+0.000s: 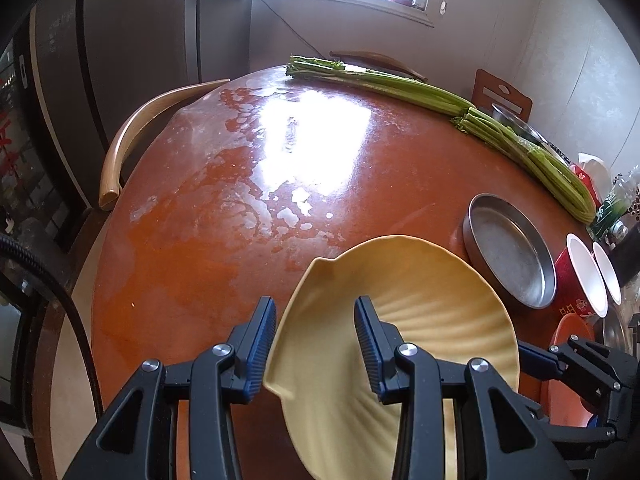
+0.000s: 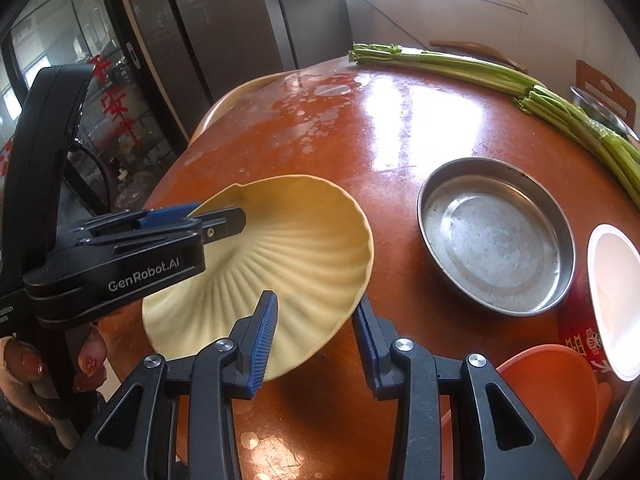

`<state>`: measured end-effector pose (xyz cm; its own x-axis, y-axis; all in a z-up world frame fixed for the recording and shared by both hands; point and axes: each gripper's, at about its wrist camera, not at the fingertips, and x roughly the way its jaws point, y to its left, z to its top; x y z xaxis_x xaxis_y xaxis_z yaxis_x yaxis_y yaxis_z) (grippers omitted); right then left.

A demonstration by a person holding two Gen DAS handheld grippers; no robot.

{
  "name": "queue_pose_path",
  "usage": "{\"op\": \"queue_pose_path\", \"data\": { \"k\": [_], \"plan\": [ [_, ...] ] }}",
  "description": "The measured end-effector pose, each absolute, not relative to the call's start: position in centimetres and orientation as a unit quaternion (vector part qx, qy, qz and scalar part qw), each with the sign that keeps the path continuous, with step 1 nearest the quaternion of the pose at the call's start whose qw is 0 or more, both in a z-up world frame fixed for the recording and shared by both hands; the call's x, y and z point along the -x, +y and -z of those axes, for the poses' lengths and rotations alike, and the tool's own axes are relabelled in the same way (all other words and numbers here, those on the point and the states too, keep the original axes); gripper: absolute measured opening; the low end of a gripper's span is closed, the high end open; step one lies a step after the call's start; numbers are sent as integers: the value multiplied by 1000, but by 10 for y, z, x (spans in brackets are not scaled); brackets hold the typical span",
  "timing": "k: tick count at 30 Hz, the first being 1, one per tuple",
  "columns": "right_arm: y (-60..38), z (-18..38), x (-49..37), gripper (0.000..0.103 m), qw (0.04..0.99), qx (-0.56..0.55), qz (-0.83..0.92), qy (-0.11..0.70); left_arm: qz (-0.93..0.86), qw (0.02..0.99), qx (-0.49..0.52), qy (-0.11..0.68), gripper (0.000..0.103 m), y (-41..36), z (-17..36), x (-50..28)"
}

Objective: Organize plates and bowls
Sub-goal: 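Close the left tool on the yellow shell plate rim and lift it, then lower the yellow shell plate onto the table and open the left tool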

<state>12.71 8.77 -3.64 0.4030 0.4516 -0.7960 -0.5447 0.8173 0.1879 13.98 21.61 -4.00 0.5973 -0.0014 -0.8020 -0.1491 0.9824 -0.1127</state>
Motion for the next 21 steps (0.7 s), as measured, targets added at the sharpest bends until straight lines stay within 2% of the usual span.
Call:
{"op": "queue_pose_path", "data": {
  "k": [12,15,17,21],
  "plan": [
    [88,39,-125,40,835,48,-294,462,-33,890,71,450,43,217,49,-141],
    [87,40,-125,40,837,51,-289,462,-30,893,70,445,46,217,47,-140],
    [85,38,-125,40,840,50,-287,457,-31,894,66,443,53,216,46,-139],
    [81,34,-124,44,847,54,-276,451,-41,896,72,437,55,219,41,-136]
  ]
}}
